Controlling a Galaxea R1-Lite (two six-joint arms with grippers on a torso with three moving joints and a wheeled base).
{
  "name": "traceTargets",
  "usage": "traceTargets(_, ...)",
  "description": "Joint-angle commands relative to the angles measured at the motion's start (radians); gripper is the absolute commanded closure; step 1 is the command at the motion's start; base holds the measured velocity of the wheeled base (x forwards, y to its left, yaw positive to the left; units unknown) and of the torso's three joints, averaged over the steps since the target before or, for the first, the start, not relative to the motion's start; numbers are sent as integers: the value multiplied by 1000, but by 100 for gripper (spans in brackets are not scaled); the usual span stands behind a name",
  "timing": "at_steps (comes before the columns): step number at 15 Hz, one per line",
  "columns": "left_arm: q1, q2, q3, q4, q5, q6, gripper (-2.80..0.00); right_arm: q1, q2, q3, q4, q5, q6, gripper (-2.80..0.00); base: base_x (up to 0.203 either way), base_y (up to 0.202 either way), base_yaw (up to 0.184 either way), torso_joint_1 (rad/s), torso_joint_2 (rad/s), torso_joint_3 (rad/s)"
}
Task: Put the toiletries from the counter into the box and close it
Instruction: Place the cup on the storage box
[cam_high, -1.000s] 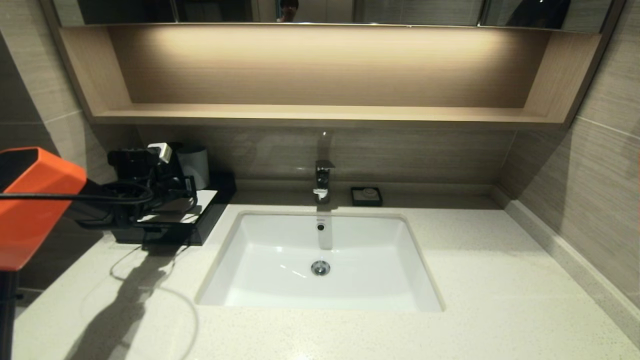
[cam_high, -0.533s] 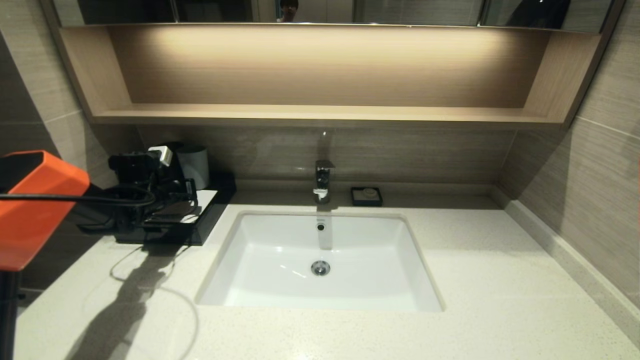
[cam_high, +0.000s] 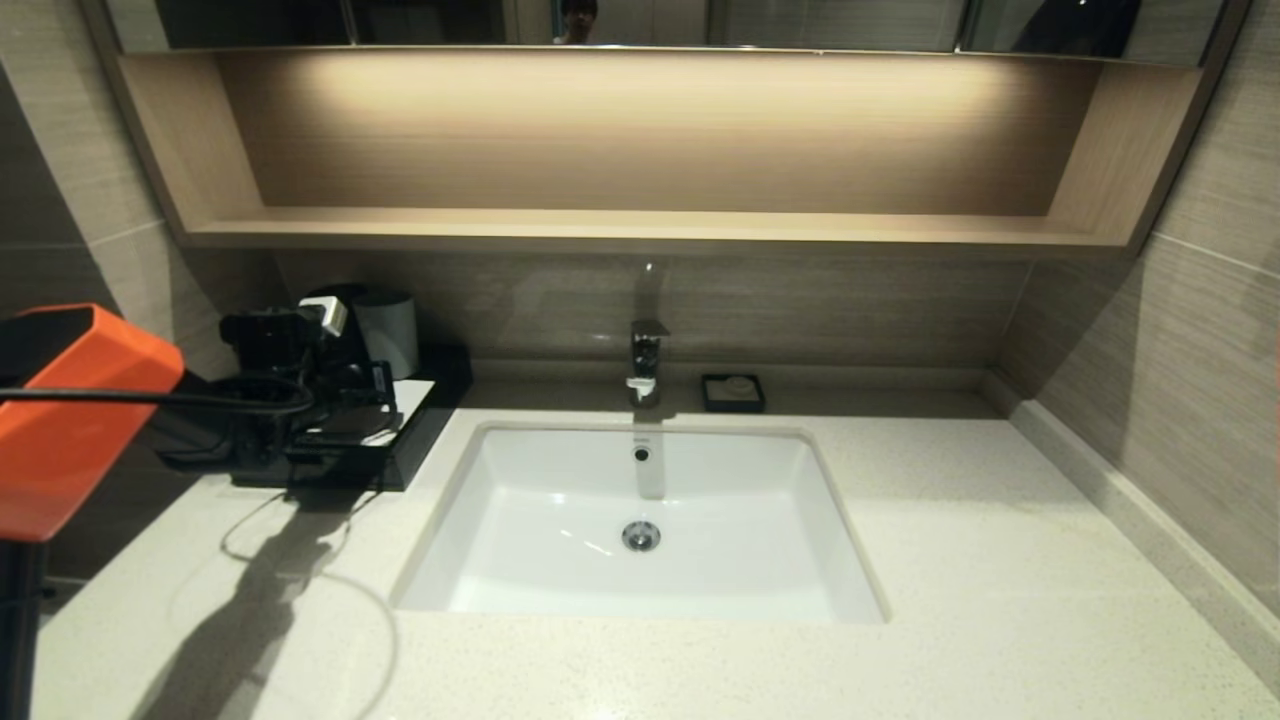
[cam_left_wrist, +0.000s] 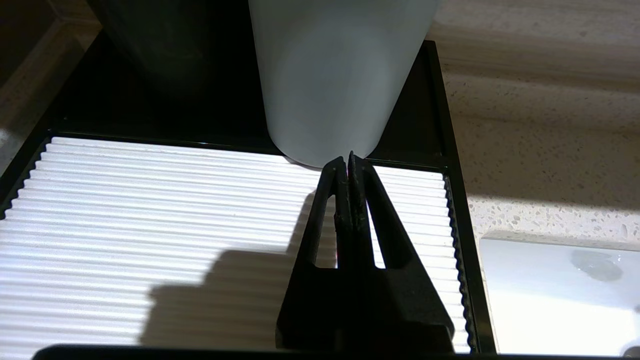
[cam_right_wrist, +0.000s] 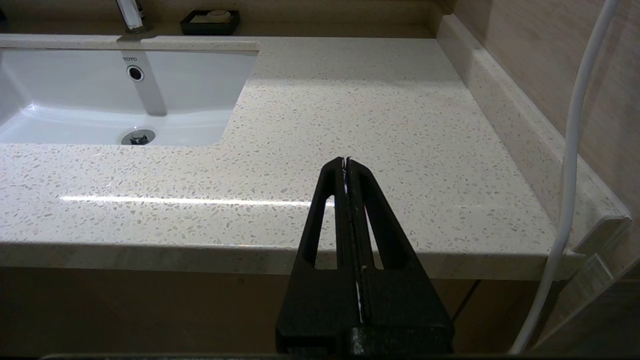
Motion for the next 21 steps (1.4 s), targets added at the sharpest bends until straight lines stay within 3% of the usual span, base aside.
traceTargets(1, 0, 15, -8, -8, 1, 0, 0, 0, 1, 2, 0, 0, 0, 0, 0, 0, 0, 0, 0, 0)
traceTargets(21, -6, 59, -29, -54, 4, 36, 0, 0, 1, 2, -1, 0, 0, 0, 0, 0, 0, 0, 0, 0)
